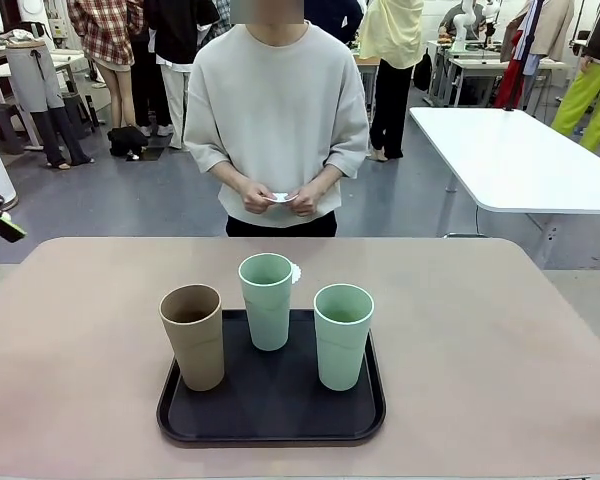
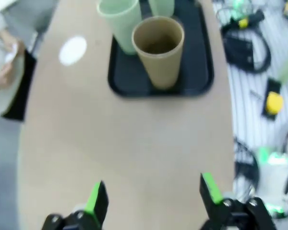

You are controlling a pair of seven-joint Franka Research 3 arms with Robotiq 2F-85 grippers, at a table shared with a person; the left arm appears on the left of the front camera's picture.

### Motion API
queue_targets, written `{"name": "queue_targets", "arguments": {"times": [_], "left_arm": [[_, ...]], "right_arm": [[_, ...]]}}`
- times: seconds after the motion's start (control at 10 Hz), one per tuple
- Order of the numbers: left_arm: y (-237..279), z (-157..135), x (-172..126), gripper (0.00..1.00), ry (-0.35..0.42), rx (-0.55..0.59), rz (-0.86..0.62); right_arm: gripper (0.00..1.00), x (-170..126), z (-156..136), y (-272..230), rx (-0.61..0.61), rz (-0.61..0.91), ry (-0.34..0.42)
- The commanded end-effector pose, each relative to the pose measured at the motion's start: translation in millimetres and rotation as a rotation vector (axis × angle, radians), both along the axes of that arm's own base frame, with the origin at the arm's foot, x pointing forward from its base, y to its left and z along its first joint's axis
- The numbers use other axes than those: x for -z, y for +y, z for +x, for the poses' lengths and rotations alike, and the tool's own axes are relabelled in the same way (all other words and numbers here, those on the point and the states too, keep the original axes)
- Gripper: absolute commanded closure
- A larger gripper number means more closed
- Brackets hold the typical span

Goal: Place coasters on the table and set cups on them.
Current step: Pick up one Reusable plastic cup and place it on a coaster set by the human.

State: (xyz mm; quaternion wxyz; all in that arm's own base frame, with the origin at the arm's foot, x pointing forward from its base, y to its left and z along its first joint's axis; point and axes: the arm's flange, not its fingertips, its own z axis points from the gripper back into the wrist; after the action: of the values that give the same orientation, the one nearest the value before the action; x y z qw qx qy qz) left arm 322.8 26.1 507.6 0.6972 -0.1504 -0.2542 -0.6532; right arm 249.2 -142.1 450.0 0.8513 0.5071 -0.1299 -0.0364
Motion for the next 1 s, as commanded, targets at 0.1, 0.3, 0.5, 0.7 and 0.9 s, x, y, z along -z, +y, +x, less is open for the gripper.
{"name": "queue_targets", "arguments": {"times": [0.1, 0.3, 0.5, 0.7, 0.9], "left_arm": [[22.6, 43.9, 54.0, 0.00, 0.007, 0.137, -0.381], [17.5, 50.5, 116.3, 0.00, -0.053, 0.157, -0.366], [-2.7, 47.1, 154.6, 0.00, -0.032, 0.178, -0.285], [-21.7, 41.9, 174.1, 0.00, -0.006, 0.222, -0.239], [-33.8, 35.7, 171.4, 0.00, 0.058, 0.234, -0.268]], "right_arm": [[0.00, 0.3, 1.4, 0.2, -0.004, 0.015, -0.005], [0.00, 0.3, 1.4, 0.2, -0.004, 0.015, -0.005], [0.00, 0.3, 1.4, 0.2, -0.004, 0.015, -0.005], [0.00, 0.3, 1.4, 0.2, -0.004, 0.015, -0.005], [0.00, 0.3, 1.4, 0.2, -0.004, 0.015, -0.005]]}}
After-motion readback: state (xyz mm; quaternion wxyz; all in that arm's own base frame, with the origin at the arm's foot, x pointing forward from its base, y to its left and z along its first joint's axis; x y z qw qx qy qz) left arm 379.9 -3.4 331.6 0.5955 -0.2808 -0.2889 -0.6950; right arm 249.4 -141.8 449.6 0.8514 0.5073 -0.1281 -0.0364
